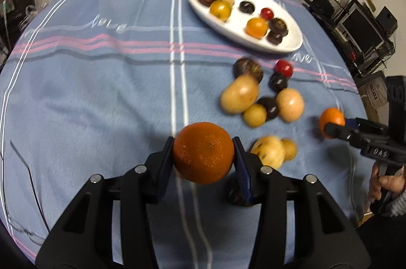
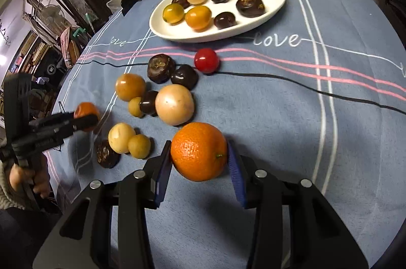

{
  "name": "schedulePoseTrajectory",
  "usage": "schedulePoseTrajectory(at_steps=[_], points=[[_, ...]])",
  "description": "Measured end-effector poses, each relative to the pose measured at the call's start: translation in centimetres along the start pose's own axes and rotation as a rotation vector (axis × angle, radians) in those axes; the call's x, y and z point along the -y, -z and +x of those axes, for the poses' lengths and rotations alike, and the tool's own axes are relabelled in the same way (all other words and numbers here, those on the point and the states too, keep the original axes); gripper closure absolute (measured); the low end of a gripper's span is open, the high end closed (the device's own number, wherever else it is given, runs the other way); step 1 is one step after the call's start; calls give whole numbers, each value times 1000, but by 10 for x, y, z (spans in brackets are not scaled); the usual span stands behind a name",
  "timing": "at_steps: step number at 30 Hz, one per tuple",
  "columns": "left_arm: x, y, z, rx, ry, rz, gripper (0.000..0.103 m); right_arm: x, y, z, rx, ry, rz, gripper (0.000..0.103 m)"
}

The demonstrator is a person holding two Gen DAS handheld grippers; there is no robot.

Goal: Organize fruits
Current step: 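Carry both mandarins over the white plate and open both tools to release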

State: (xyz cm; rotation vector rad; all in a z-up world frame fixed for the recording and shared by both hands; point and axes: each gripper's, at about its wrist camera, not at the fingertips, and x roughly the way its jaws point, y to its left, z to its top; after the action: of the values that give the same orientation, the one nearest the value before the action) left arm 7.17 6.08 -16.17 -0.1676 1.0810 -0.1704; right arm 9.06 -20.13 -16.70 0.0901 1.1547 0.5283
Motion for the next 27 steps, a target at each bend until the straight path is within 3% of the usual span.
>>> schedulePoseTrajectory(at_steps=[4, 12, 19, 27], points=[[14, -36, -3, 44, 8, 47, 57, 12, -20, -12, 46, 1, 35, 60], [56, -122, 19, 115, 32, 145, 57, 24, -103, -17, 165, 13, -10, 60], [73, -179, 74, 87, 52, 166, 57, 45, -169, 16, 191, 36, -35, 60], [68, -200, 127, 25, 53, 137, 57, 73, -219, 59, 198, 42, -10, 60]])
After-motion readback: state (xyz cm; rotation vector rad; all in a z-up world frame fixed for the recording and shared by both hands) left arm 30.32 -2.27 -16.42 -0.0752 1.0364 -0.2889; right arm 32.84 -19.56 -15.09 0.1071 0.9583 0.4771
